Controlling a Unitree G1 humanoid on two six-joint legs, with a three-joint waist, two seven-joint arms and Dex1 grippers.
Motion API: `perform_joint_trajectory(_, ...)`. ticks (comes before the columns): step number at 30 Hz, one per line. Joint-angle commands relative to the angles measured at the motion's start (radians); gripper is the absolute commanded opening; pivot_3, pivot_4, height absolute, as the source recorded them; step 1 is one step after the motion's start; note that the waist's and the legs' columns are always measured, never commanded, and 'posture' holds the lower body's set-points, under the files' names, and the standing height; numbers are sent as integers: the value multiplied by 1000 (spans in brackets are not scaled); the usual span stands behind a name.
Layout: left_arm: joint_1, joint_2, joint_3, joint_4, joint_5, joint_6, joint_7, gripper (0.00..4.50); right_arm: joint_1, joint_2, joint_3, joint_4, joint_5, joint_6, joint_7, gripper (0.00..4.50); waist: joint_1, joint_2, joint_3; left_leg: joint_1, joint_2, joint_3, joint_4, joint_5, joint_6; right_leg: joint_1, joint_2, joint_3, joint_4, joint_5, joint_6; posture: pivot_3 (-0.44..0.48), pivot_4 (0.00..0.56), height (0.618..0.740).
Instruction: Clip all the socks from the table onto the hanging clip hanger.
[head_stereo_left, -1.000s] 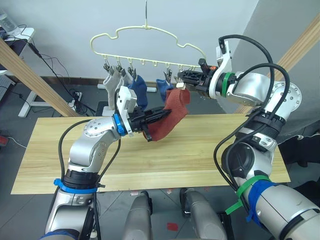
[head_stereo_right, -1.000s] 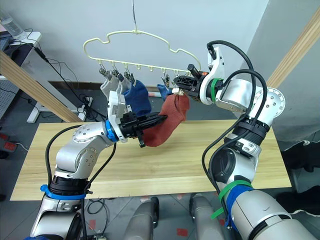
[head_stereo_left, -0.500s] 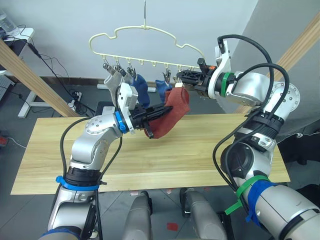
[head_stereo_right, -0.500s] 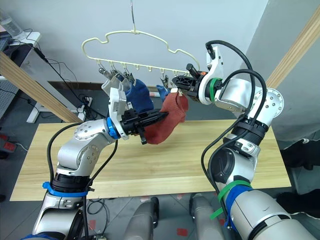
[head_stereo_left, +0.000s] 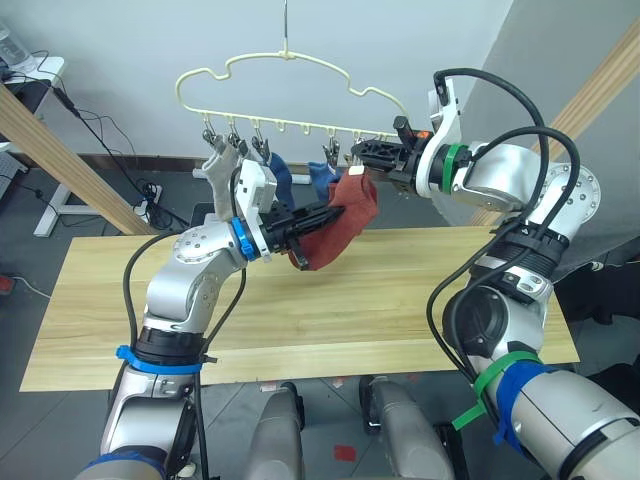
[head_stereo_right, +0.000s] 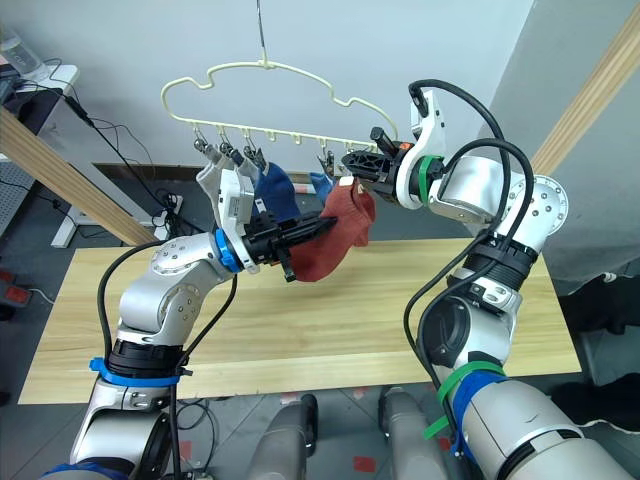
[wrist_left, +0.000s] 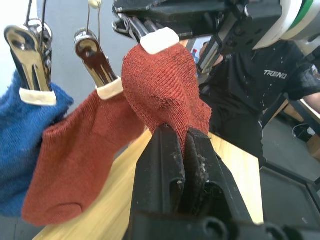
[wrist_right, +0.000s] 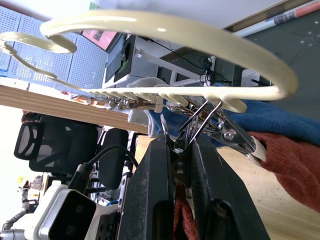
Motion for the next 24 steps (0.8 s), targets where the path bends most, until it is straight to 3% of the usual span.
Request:
perform_joint_trajectory(1,-11,-4,15,-28,-6,-23,0,3,5,-14,34,-29,48,8,29,509,-1,0,0,0,0,0,0,0,0,0,0,0,0,0,0,-22,300,740)
perform_joint_trajectory(11,-14,-9,12,-29,-5,-27,-3,0,54,-46,85,-70,74,8,74,3860,0,0,0,0,0,0,0,0,0,0,0,0,0,0,0,-23,294,740)
perform_joint_trajectory(13,-19,-15,14,-27,-5,-23,7,0,102,-105,148,-139,67,8,112,4487,0,0,0,0,0,0,0,0,0,0,0,0,0,0,0,-23,294,740)
perform_joint_trajectory(14,-20,-17,15,-26,-5,-22,9,0,114,-122,167,-158,62,8,126,4487,4,0,0,0,0,0,0,0,0,0,0,0,0,0,0,-23,294,740)
perform_joint_trajectory(18,-32,-29,1,-1,2,-22,3,0,278,-362,410,-413,34,-28,384,4487,16,0,0,-1,-2,-1,1,0,0,0,-1,-1,-1,-1,2,-35,304,740)
perform_joint_trajectory(19,-37,-34,0,5,-7,-7,-1,582,310,-409,444,-453,15,-66,444,4500,16,0,0,-1,-2,0,1,0,0,1,-1,0,-2,-2,3,-41,305,740)
perform_joint_trajectory(24,-51,-32,8,51,-17,32,-17,1766,475,-581,569,-599,-116,-306,721,4500,10,0,0,0,0,0,2,0,0,1,1,0,-1,-3,5,-66,305,740)
